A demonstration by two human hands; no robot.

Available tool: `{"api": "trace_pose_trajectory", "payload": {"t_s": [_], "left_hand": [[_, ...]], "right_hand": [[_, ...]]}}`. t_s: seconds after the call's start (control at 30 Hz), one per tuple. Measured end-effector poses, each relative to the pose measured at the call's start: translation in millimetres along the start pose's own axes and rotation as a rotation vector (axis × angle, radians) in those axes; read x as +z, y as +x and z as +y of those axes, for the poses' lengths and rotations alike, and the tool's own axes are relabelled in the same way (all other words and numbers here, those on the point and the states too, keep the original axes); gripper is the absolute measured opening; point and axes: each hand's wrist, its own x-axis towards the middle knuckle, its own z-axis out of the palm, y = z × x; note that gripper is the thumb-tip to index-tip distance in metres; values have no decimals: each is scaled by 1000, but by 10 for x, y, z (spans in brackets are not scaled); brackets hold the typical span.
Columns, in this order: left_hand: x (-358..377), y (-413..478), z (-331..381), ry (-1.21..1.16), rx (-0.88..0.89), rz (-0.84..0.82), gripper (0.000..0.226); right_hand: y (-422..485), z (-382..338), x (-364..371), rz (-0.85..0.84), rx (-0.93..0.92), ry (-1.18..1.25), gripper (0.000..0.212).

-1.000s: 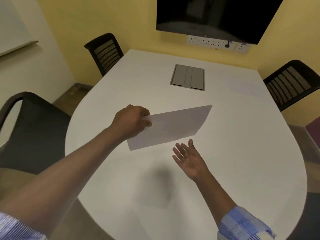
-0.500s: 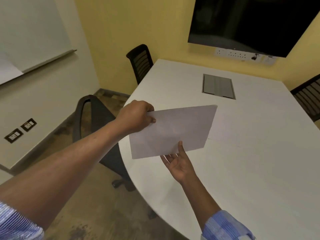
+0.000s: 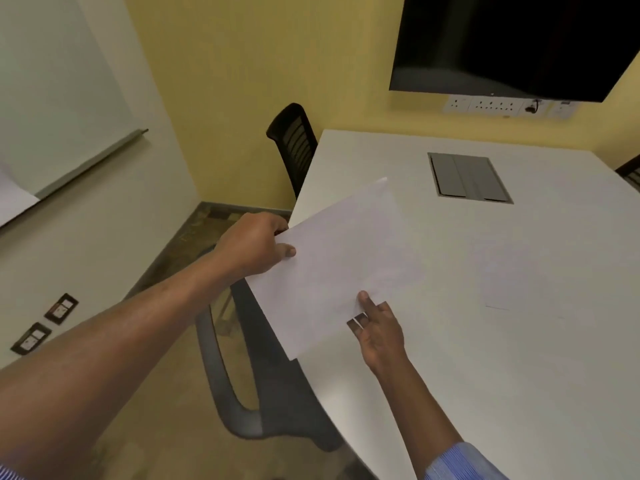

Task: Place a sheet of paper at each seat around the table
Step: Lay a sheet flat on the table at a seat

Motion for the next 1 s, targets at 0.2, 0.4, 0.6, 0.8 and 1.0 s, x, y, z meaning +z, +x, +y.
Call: {"api": "trace_pose_trajectory", "payload": {"t_s": [0.2,0.4,0.6,0.8,1.0], "left_hand": [[-293,801,-613,-99,-28,-93,26],[-416,1552,-1043,-287,-98,-130,48],[-541,2262,-1484,-517,-74,-279,36],[-774,2825,-2088,-632,-42,-242,27],[-1229,3436,-2788,-678,2,-248,36]], "right_hand": [[492,64,672,51,-160,-138,25],[905,-50,1250,70,-316,-275,26],[1262,-119,1792,84,-452,-312,27],[1590,122,2597,57,-444,-233,40],[1990,576,3446,44,-309,-128,39]]}}
